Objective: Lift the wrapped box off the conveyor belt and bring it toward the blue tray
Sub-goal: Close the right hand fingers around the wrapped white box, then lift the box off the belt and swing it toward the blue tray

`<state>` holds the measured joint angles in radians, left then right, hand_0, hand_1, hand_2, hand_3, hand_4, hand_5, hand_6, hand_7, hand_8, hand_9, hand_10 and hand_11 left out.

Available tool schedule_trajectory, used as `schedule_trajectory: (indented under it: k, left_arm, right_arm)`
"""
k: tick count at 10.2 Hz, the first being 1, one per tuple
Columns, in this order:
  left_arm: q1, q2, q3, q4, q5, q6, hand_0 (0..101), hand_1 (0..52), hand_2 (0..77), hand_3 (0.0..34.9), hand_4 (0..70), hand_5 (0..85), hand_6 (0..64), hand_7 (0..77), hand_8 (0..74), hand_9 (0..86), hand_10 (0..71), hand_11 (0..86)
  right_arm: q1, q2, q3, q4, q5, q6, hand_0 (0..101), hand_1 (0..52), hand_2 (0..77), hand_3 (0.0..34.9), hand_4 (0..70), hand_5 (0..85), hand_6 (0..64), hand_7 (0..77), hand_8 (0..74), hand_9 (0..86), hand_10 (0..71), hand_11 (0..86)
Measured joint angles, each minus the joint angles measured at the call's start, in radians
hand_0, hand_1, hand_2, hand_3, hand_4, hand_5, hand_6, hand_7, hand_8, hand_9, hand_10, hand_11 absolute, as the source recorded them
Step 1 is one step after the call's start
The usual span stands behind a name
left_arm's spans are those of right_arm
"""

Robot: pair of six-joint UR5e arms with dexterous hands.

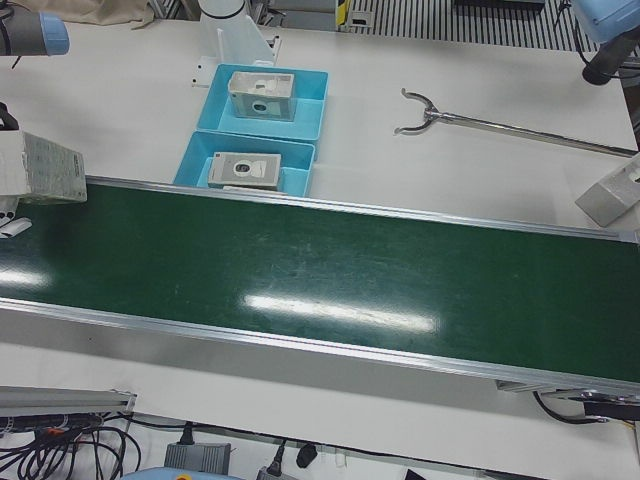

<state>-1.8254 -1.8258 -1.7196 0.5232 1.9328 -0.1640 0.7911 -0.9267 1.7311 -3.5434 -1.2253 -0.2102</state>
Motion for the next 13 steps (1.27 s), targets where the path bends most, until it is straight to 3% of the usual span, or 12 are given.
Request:
schedule_trajectory:
  k: [1,2,4,8,11,13]
  left_arm:
    - [0.000,0.000,0.000,0.000,0.000,0.000,0,0.0,0.5,0.0,0.0,1.1,0.0,0.0,0.0,0.0,0.5,0.0]
    - [0.000,0.000,0.000,0.000,0.000,0.000,0,0.0,0.5,0.0,0.0,1.1,0.0,0.0,0.0,0.0,0.0,0.0]
    - [0.000,0.000,0.000,0.000,0.000,0.000,0,0.0,0.5,0.0,0.0,1.1,0.0,0.0,0.0,0.0,0.0,0.0]
    - [0.000,0.000,0.000,0.000,0.000,0.000,0,0.0,0.5,0.0,0.0,1.1,0.0,0.5,0.0,0.0,0.0,0.0]
    - [0.000,0.000,0.000,0.000,0.000,0.000,0,0.0,0.5,0.0,0.0,1.1,0.0,0.0,0.0,0.0,0.0,0.0]
    - [0.000,0.000,0.000,0.000,0.000,0.000,0,0.0,0.5,0.0,0.0,1.1,0.0,0.0,0.0,0.0,0.0,0.0]
  right_arm:
    - [-0.023,0.010,0.023,0.008,0.005,-0.005,41,1.1,22.9,0.0,18.5,62.2,42.5,49.1,54.0,57.8,28.9,41.5]
    - [-0.048,0.020,0.048,0.013,0.019,-0.011,43,0.5,25.1,0.0,18.0,70.9,43.6,61.1,61.6,69.3,33.8,47.5]
    - [-0.116,0.033,0.118,0.016,0.073,-0.029,43,0.5,25.1,0.0,18.0,70.9,46.9,70.9,69.3,73.6,35.5,49.1]
    - [-0.269,0.037,0.230,0.017,0.163,-0.114,43,0.5,24.5,0.0,18.0,68.2,48.0,69.8,67.1,73.6,32.2,46.4]
    - [-0.376,0.049,0.253,0.019,0.192,-0.177,43,0.0,25.1,0.0,18.0,69.3,48.5,69.8,67.1,73.6,32.2,45.8]
    - [-0.447,0.053,0.256,0.033,0.212,-0.209,45,0.0,24.5,0.0,18.5,69.8,48.5,72.5,60.5,78.5,28.4,41.5]
